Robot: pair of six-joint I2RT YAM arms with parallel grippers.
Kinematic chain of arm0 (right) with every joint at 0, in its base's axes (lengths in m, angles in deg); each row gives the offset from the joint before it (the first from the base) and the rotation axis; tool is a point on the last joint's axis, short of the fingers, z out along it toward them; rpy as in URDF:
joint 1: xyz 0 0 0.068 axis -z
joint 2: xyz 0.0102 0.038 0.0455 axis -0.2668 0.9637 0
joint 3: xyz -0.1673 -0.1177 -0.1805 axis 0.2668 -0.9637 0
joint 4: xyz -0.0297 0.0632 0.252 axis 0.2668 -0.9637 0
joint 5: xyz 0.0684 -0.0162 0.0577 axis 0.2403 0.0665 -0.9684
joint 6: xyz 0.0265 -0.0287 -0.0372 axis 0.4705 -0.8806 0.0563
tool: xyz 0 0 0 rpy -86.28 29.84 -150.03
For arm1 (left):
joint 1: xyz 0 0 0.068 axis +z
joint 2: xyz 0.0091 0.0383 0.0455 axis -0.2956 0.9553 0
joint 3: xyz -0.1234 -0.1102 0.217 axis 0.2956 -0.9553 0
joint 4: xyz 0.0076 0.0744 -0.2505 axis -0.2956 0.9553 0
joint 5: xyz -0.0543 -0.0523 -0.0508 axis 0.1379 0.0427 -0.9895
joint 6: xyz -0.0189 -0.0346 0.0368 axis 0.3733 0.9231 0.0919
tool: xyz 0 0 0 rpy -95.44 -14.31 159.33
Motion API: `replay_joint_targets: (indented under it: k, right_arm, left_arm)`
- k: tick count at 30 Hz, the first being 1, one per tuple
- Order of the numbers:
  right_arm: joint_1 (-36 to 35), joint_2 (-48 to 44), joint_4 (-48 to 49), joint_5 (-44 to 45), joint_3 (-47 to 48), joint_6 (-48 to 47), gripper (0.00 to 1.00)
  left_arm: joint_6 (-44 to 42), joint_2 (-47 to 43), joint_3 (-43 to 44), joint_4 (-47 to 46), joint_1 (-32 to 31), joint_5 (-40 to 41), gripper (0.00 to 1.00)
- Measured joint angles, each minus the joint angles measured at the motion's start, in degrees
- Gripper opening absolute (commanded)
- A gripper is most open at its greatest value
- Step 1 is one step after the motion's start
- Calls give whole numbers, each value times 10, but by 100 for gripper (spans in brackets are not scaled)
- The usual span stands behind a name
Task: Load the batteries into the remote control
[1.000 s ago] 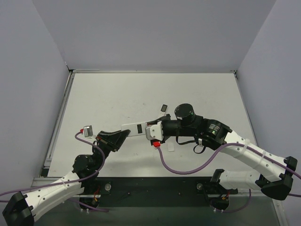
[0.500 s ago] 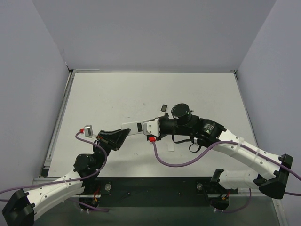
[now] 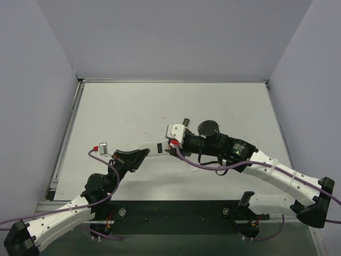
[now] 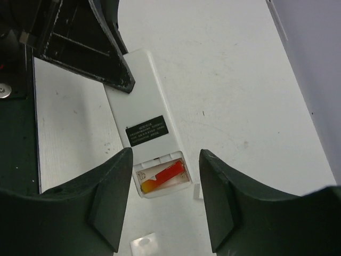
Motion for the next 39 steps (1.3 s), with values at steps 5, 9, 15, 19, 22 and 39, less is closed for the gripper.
replay_joint_targets:
  k: [5,9,15,19,22,39]
  right_arm:
    - [0,-37,7,63,-18,116,57]
    - [13,-55,9,119,-31,216,56]
    - [81,-55,3,156,-93,406,53]
    - [101,-54,2,160,-149,489,52]
    - [106,-47,6,160,-170,534,53]
    - [135,128,74,95,-207,697,54]
  left_arm:
    - [20,48,0,15,0,-1,0]
    - [35,98,0,11,0,-1,0]
    - [53,160,0,7,0,-5,0]
    - [57,178,0,11,0,-9,0]
    - [57,177,1,38,0,-9,0]
    - [-59,217,122,380,-5,22,0]
